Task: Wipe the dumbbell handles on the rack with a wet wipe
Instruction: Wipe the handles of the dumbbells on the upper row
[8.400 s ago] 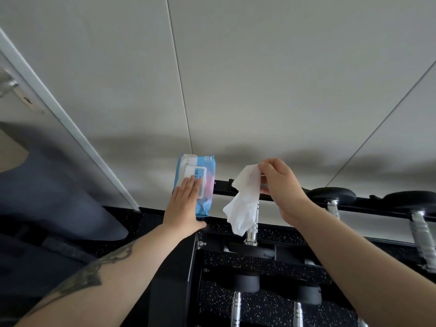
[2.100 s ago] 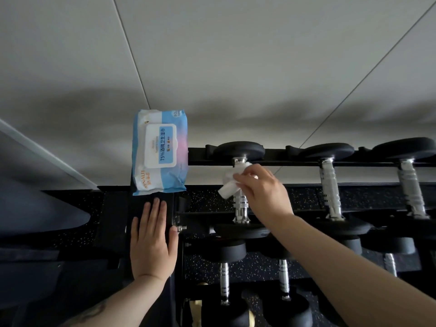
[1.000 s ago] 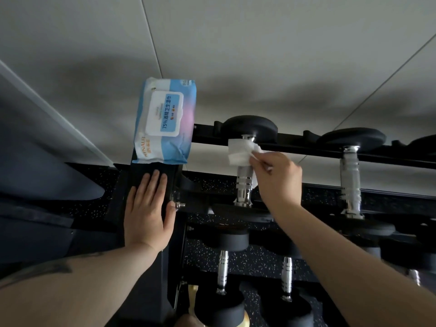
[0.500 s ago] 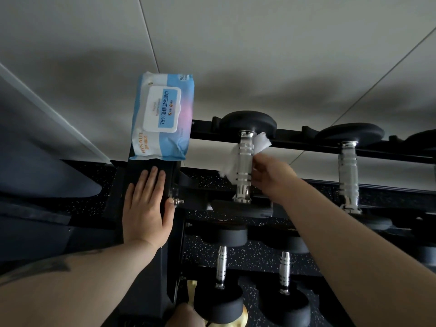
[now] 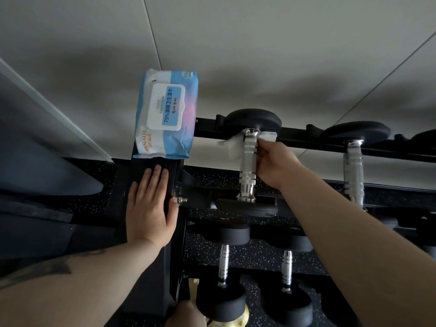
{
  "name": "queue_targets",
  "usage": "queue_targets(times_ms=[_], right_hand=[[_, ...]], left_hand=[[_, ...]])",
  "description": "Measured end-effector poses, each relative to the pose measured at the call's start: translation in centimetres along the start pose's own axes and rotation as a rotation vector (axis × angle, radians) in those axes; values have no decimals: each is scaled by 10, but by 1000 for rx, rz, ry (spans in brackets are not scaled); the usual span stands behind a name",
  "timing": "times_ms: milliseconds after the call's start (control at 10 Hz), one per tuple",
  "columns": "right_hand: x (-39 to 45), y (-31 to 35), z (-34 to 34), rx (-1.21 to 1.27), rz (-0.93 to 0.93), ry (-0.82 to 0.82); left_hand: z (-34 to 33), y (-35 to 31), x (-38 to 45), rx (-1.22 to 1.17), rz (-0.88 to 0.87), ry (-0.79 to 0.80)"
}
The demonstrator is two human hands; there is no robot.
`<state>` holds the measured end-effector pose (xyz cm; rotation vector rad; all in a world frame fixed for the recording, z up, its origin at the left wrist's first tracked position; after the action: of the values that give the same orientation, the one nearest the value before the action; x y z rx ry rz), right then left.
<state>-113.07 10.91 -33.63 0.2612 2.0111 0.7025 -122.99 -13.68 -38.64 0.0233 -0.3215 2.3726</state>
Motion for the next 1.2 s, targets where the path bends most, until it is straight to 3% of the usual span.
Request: queue_targets(times_ms=[100,200,300,400,500,600,700,800,900,1000,1100,1200], right_hand=[[-11,-12,10,-142,-10,-2],[-28,-7,21,-413,162,-165],[-46,22,6,-813,596,-313],[-51,30,-16,-1161,815,-251],[-53,20,-12,-1295,837,-205],[-64,5,8,-1372,628,-15],[-89,5,33,-1273,500,75],[-117,-2,50,-947,558,15],[-129,-38,56,-1024,673,-75],[-123,-54,79,-894,682,-273],[-121,-55,81,-778,691,-263],[-130,-52,54,-887,863,-116]], left_hand=[[-1,0,1,-2,-2,3],[0,0,1,-7,-1,3],[0,-1,1,-9,-4,-3],[0,-1,1,-3,-3,-5],[0,-1,1,-4,-5,-9],[0,-1,0,-7,-4,-14],[0,-1,0,-3,-5,-16],[0,-1,1,2,-3,-15],[0,-2,0,10,1,-14],[-1,-1,0,22,2,-6],[-1,-1,-1,35,3,-2],[-1,-1,0,28,3,-8]])
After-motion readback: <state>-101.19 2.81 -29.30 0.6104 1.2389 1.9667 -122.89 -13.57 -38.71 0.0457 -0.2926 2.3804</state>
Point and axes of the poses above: each hand's wrist, its own x-axis towards the middle knuckle, its own z-axis out of the back of the hand, y = z × x, the point moved 4 cm from there along x, towards the middle knuckle, and after that the axes turned 2 degrees about -x, right-handed, at the moved point
